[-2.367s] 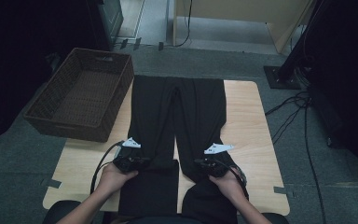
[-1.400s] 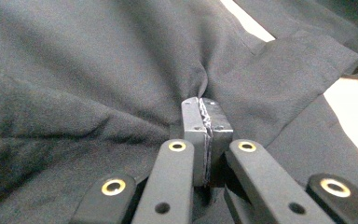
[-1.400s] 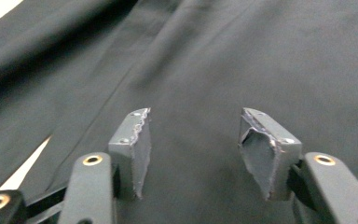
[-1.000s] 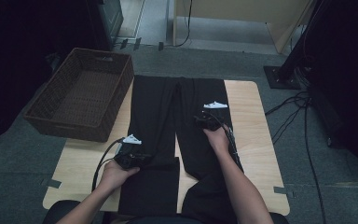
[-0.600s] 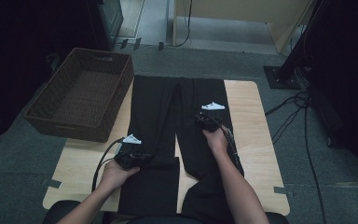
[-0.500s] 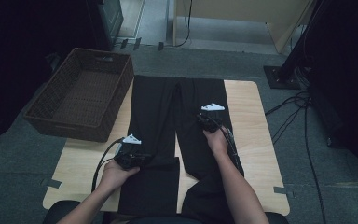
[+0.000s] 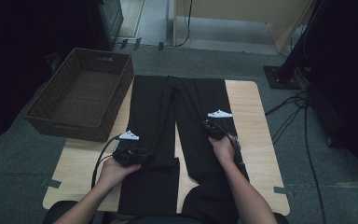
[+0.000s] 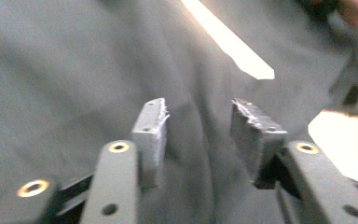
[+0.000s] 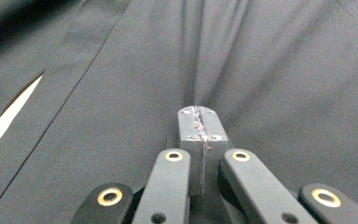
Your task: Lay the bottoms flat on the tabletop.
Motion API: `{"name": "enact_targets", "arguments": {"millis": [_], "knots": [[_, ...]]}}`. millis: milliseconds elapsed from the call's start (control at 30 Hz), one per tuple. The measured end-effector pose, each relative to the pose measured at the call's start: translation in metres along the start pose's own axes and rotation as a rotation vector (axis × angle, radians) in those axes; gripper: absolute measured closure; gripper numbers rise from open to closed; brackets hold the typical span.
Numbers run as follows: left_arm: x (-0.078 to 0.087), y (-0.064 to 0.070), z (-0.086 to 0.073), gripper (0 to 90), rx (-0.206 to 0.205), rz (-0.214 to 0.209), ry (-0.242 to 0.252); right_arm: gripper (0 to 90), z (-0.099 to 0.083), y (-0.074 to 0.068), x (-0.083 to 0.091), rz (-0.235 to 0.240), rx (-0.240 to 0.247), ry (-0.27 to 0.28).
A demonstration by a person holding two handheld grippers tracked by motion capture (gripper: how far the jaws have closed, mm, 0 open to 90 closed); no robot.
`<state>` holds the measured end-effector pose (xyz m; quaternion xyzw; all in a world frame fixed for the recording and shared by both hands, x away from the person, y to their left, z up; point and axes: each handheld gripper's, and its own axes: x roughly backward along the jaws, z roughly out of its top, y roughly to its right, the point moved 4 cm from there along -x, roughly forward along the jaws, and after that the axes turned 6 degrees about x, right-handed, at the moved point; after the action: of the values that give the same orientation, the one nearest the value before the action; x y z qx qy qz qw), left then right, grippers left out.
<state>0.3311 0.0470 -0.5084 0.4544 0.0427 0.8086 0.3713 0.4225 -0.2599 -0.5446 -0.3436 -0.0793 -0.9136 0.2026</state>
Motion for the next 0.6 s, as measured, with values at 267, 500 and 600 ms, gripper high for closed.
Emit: {"name": "enact_targets", "arguments": {"millis": [267, 500, 600], "knots": [[-0.019, -0.023, 0.046, 44.3, 0.045, 0.053, 0.048, 90.0, -0.003, 0.0, 0.003, 0.006, -0.021, 0.01], [-0.042, -0.032, 0.075, 43.2, 0.032, 0.077, 0.041, 90.0, -0.002, 0.001, 0.001, 0.013, -0.026, 0.013], [-0.049, -0.037, 0.084, 43.5, 0.027, 0.084, 0.046, 90.0, -0.002, 0.001, 0.001, 0.017, -0.031, 0.014]]}}
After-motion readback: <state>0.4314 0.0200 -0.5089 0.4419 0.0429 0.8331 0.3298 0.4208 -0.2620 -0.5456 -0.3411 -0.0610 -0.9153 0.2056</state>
